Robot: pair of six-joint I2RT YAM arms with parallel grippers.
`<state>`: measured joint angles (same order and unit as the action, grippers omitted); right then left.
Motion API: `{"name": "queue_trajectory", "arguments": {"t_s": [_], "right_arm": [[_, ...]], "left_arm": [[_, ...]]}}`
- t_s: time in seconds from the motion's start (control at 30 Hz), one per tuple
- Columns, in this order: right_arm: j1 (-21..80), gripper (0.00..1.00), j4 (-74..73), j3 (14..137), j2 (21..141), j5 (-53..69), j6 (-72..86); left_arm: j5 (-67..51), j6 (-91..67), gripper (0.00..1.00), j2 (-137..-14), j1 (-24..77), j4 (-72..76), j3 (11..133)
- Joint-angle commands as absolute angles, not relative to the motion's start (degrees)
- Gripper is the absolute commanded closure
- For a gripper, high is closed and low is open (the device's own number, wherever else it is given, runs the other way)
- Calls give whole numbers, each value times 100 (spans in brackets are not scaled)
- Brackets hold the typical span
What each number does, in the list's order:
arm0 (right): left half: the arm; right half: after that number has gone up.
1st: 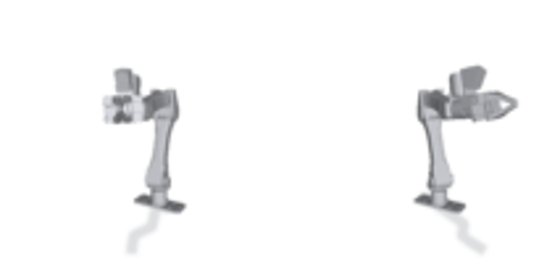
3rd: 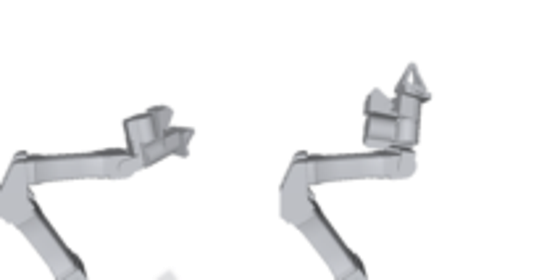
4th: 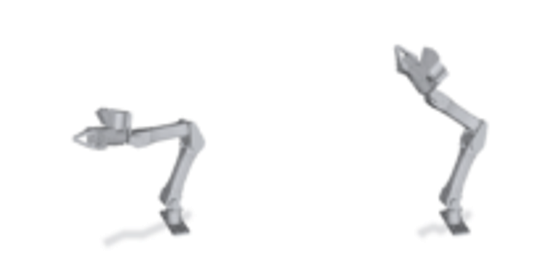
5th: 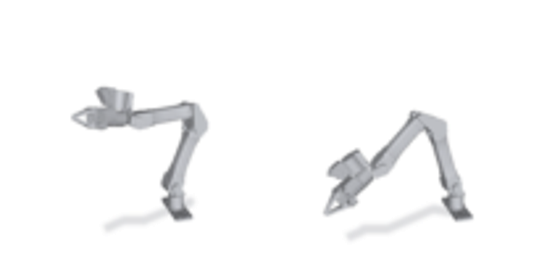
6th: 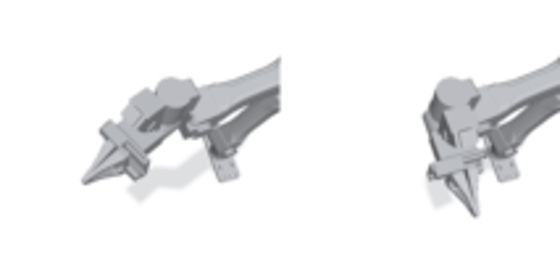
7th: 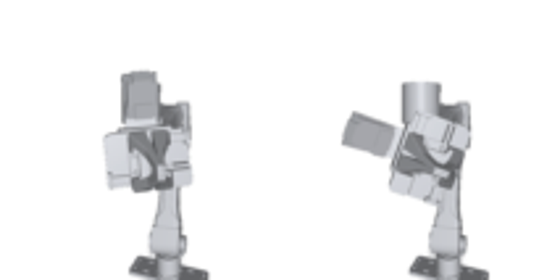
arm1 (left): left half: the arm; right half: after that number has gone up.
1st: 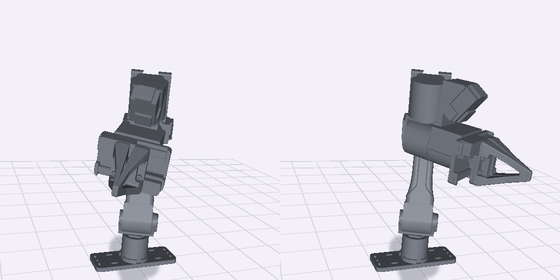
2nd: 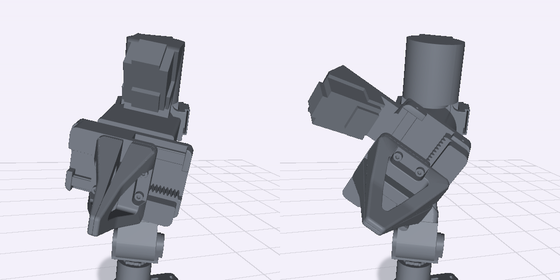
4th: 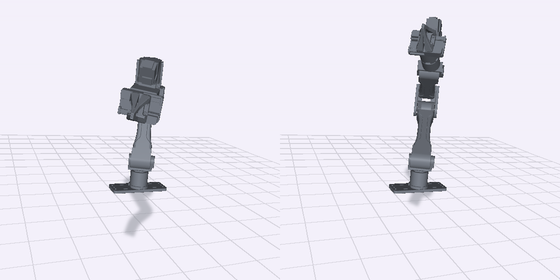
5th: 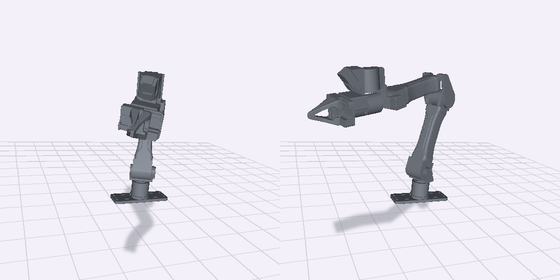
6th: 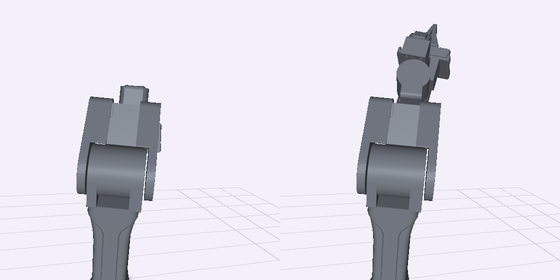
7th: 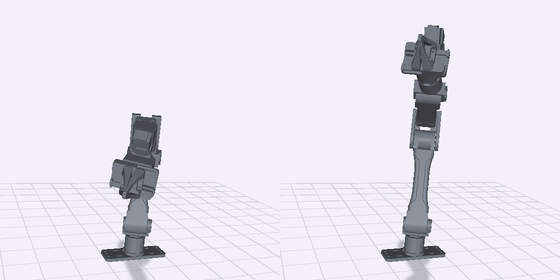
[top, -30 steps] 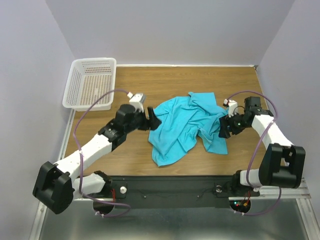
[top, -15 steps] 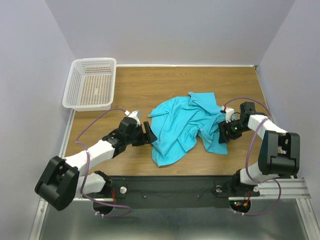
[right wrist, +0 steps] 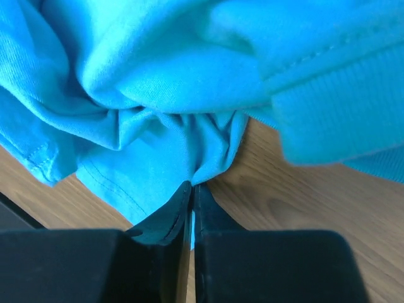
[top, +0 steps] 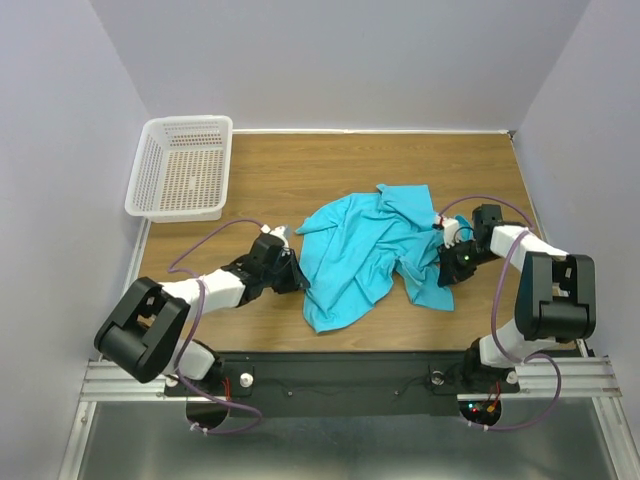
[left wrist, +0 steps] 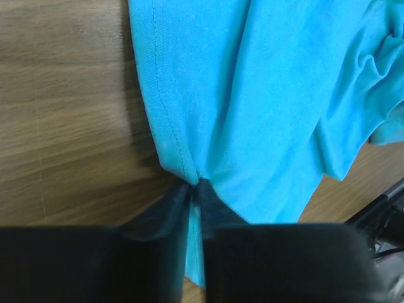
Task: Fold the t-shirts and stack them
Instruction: Flatten the tshirt out
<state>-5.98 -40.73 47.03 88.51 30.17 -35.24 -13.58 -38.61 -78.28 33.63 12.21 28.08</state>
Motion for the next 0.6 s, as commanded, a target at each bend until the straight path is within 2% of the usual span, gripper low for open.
{"name": "queue_trajectory", "arguments": {"t_s": [0.0,0.03,0.27,0.57], "right_arm": [[-545,97,-4552,4843,8852,2675,-3832],[-545,99,-4561,4851,8755,2463,-3823],[-659,99,-4930,4597,7806,784,-4121],[-914,99,-5124,3894,7305,-578,-4675]], "left_arm": [[-1214,-3631,99,-7910,3366,1355,3216],[-1108,-3552,100,-7928,3340,1267,3313],[-537,-2656,100,-8296,2611,721,4138],[-659,-2145,100,-9307,2294,185,5396]]}}
